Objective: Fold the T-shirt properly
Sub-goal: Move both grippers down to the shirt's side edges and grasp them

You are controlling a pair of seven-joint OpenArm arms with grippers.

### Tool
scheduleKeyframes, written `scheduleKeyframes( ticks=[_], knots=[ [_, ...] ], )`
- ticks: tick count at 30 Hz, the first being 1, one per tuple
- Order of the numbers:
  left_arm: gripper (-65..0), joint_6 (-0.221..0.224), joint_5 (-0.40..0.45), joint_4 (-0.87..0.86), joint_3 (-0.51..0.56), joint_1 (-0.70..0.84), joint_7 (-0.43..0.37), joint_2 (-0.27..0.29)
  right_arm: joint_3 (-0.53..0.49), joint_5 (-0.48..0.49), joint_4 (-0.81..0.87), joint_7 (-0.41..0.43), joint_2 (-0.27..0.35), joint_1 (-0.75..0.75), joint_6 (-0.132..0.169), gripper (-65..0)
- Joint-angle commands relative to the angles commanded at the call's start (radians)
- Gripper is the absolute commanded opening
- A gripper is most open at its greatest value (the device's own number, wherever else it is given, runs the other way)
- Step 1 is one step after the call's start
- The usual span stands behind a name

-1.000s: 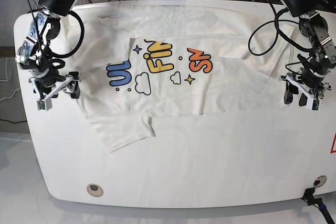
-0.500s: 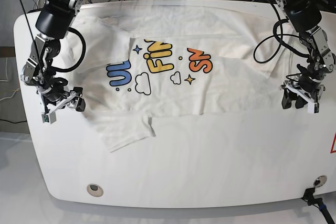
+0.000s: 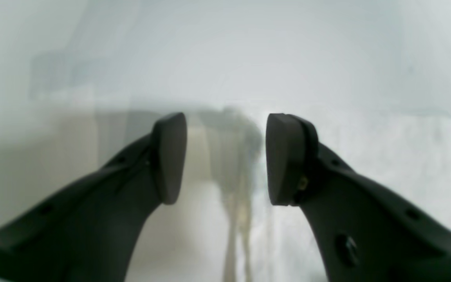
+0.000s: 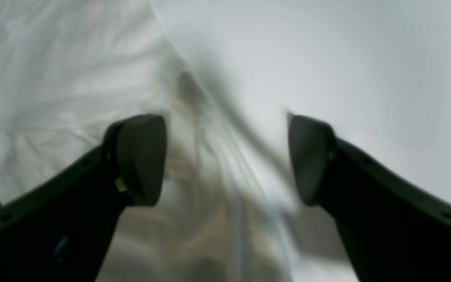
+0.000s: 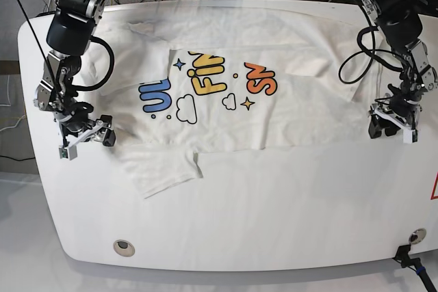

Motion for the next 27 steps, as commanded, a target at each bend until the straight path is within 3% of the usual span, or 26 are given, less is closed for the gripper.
scheduleKeyframes(
  ticks=[6,11,23,27],
  knots=[
    [-34.3,0.000,0.000,0.002,0.000,0.000,0.000,0.000,-0.015,0.000,0.003,-0.002,-0.002,-0.002,0.003,-17.9],
    [-34.3,0.000,0.000,0.003,0.000,0.005,0.000,0.000,-0.017,-0.003,0.003,-0.026,-0.002,-0.003,0.098,-17.9],
    [-34.7,0.000,-0.002,0.003,0.051,0.006,0.000,0.005,-0.041,-0.002,0.005,-0.029,-0.003,-0.006,0.106,-18.2],
    [-34.7,0.000,-0.002,0.003,0.051,0.006,0.000,0.006,-0.041,-0.002,0.005,-0.029,-0.003,-0.017,0.106,-30.7]
  ],
)
